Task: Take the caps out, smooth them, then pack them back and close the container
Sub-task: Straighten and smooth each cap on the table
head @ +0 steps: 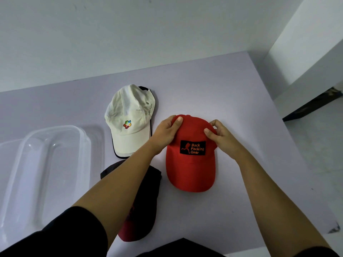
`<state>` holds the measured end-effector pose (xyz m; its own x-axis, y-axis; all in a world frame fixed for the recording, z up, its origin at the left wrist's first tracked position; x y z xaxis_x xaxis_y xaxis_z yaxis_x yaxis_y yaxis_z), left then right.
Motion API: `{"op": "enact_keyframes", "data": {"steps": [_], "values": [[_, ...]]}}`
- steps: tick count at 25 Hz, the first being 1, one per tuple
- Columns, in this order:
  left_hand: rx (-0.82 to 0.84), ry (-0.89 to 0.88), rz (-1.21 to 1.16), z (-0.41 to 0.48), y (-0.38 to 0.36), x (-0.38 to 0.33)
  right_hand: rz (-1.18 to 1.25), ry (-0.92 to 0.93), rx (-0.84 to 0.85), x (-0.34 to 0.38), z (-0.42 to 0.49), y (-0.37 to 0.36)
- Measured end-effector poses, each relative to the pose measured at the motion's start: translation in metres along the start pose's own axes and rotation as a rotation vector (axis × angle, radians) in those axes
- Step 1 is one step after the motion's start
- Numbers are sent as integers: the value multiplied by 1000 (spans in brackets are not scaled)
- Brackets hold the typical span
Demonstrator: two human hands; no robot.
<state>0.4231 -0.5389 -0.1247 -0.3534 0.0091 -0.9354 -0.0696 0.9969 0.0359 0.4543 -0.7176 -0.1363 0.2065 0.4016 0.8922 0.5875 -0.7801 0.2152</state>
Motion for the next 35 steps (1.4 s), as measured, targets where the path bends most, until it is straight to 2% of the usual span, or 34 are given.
{"op": "enact_keyframes", "data": {"steps": [3, 7, 11, 13, 17, 22, 27, 32, 35], "values": [[-21, -14, 258, 2, 12, 6, -125, -37, -48, -13, -4, 10], [50, 84, 266, 4, 25, 21, -206, -54, -65, -22, -5, 17], [105, 120, 424, 5, 20, 23, -195, -48, -63, -17, 0, 14], [115, 107, 354, 0, 14, 17, -226, -25, -72, -15, 2, 11], [142, 167, 67, -14, 4, 16, -221, -22, -117, -17, -1, 7], [59, 141, 205, -4, 23, 16, -239, -53, -111, -17, -6, 16], [77, 183, 256, 0, 19, 22, -351, -115, -117, -24, 3, 20], [-3, 243, 221, -6, 35, 19, -334, -128, -196, -30, -3, 37], [-162, 216, 226, -14, 51, 9, -385, -132, -334, -35, -19, 51]]}}
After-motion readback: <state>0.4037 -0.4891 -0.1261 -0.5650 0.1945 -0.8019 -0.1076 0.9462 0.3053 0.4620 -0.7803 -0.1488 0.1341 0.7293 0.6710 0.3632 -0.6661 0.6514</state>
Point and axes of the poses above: each hand's wrist, its own z-axis towards the middle knuckle, its own y-axis out of the back of the hand, x = y × z, the point moved 7 cm from there along z, towards the middle knuckle, and after that the axes turned 10 degrees about -z, right-handed, at the moved point
